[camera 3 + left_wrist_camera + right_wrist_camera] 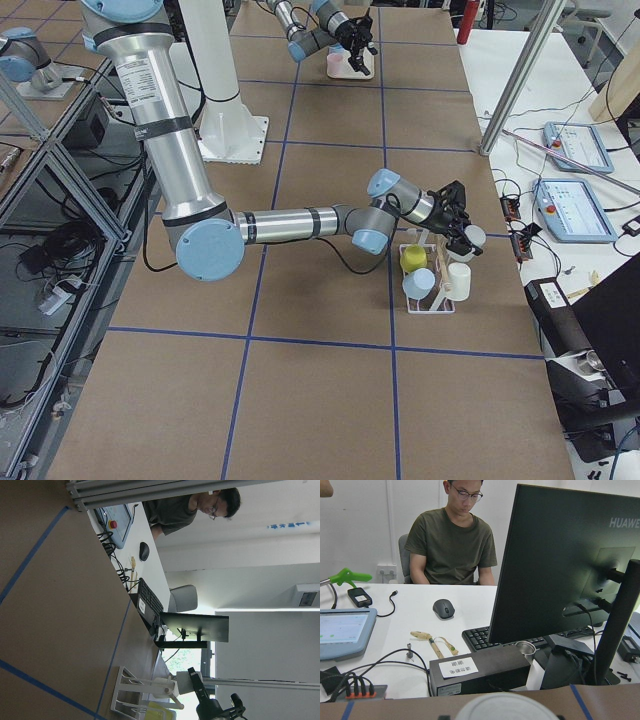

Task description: Transfer IKEA cup to right arm and place on rack

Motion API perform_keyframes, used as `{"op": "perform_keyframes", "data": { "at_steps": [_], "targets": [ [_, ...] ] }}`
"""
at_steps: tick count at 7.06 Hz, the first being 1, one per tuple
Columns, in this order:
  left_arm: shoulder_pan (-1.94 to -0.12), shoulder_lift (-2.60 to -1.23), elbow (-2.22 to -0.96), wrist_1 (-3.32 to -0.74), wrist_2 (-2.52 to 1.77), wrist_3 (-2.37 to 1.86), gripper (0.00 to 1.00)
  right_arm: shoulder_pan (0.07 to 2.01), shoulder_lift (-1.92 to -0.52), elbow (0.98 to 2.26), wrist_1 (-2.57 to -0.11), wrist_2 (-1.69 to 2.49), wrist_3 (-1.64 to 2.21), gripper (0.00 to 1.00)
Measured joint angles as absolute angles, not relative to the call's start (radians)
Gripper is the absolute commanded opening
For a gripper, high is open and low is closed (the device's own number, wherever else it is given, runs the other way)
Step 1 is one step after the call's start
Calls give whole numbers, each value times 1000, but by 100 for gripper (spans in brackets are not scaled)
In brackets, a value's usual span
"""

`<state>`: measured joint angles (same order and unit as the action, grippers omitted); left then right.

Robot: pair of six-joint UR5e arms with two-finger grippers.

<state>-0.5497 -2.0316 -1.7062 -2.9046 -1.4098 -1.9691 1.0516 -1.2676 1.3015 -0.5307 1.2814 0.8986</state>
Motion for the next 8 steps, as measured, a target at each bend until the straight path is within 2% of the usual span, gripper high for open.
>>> {"op": "perform_keyframes", "data": {
  "at_steps": [8],
  "targets": [
    [-547,-2023,-1710,-2911,-1411,-1970,100,1033,-1282,1293,-531,1279,895,0]
  ]
}}
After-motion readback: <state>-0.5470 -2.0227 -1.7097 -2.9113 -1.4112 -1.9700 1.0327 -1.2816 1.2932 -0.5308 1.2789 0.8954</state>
